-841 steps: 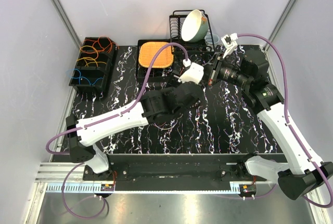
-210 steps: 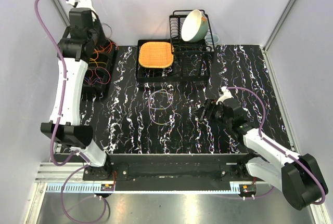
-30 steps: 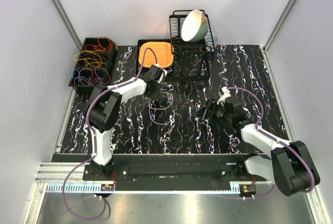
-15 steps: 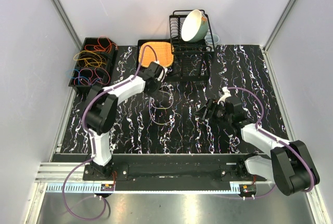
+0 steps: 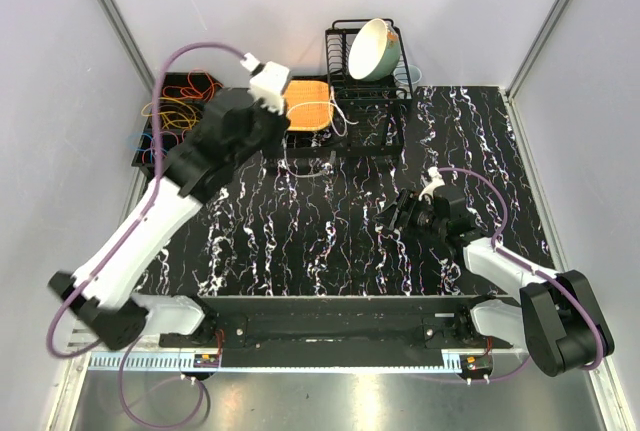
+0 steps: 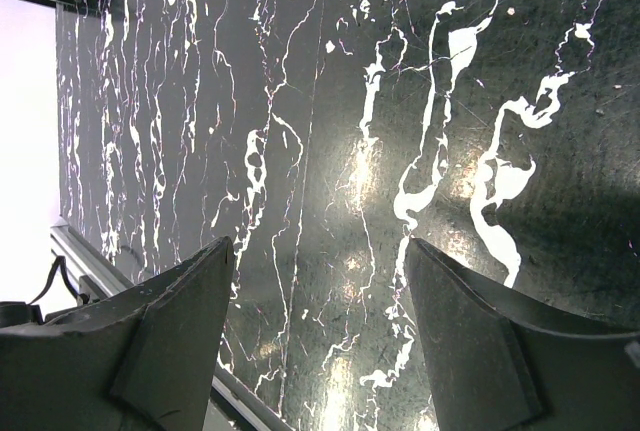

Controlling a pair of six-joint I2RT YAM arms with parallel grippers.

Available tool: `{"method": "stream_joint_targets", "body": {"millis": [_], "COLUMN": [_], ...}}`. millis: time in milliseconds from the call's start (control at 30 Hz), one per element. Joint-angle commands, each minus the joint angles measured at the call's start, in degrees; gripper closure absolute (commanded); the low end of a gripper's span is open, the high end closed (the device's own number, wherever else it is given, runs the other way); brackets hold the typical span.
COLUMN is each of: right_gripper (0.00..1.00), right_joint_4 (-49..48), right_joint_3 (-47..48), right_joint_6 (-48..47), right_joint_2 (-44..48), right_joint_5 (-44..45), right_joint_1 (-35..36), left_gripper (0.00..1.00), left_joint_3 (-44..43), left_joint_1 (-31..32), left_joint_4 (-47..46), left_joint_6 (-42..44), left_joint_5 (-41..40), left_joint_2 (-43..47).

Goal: Untangle the cables

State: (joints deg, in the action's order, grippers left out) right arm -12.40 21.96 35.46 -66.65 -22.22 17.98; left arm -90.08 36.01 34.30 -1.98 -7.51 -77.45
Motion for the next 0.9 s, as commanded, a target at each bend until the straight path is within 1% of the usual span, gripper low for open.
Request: {"method": "stream_joint_targets", "body": {"millis": [0,67,100,133,233,333,400,500,600,667,700,800,833,867], "right_gripper": [0.25,0.25,0.25,0.25,0.25,0.25,0.25,0.25,0.25,0.24,0.24,0.24,0.23,0.22], "right_joint_4": [-2.45,-2.45,-2.45,-2.45,-2.45,-2.45,-2.54,-2.62,-2.89,-3.76,-4.9,-7.62,-8.77,-11.04], "right_joint_3": [1.16,0.9,0.81,0.81,0.98,0.9,0.81,0.98,0.98,1.25,1.68,3.53,4.06,5.02], "right_joint_6": [0.31,0.39,0.4,0.4,0.4,0.31,0.22,0.31,0.66,-0.04,1.26,4.77,5.57,6.28], "right_joint_2": [1.35,1.96,2.14,2.14,1.79,1.96,1.97,1.7,2.05,2.4,3.19,4.34,4.6,4.17], "right_joint_5": [-0.81,-0.63,-0.55,-0.55,-0.81,-0.9,-0.81,-0.99,-1.6,-5.45,-6.69,-11.17,-13.79,-15.04], "right_joint_1": [-0.49,-0.58,-0.57,-0.57,-0.66,-0.66,-0.75,-0.84,-0.75,-0.75,-0.84,-0.75,-0.84,-0.75], "left_gripper": [1.0,1.0,1.0,1.0,1.0,1.0,1.0,1.0,1.0,1.0,1.0,1.0,1.0,1.0], "left_joint_3": [10.09,13.87,15.54,19.38,26.59,31.18,32.68,32.34,30.07,28.39,26.56,24.26,23.91,23.12], "left_joint_1": [0.03,-0.06,0.2,0.29,0.64,0.73,0.9,1.25,1.61,1.61,1.61,1.78,2.13,2.31], "left_joint_4": [-2.68,-1.87,-2.57,-3.36,-6.35,-8.11,-8.99,-10.13,-9.52,-7.43,-6.28,-4.25,-4.07,-3.98], "left_joint_6": [-4.07,-6.36,-9.42,-10.84,-14.71,-17.0,-17.44,-15.96,-13.76,-12.88,-12.61,-12.96,-13.22,-13.49], "left_joint_5": [-1.74,2.56,6.15,7.15,9.0,8.83,9.35,11.28,11.64,11.73,12.25,15.85,18.47,19.45], "left_joint_2": [2.75,1.95,1.95,2.13,2.65,4.23,5.55,7.13,7.4,6.61,5.57,5.29,5.47,5.64]}}
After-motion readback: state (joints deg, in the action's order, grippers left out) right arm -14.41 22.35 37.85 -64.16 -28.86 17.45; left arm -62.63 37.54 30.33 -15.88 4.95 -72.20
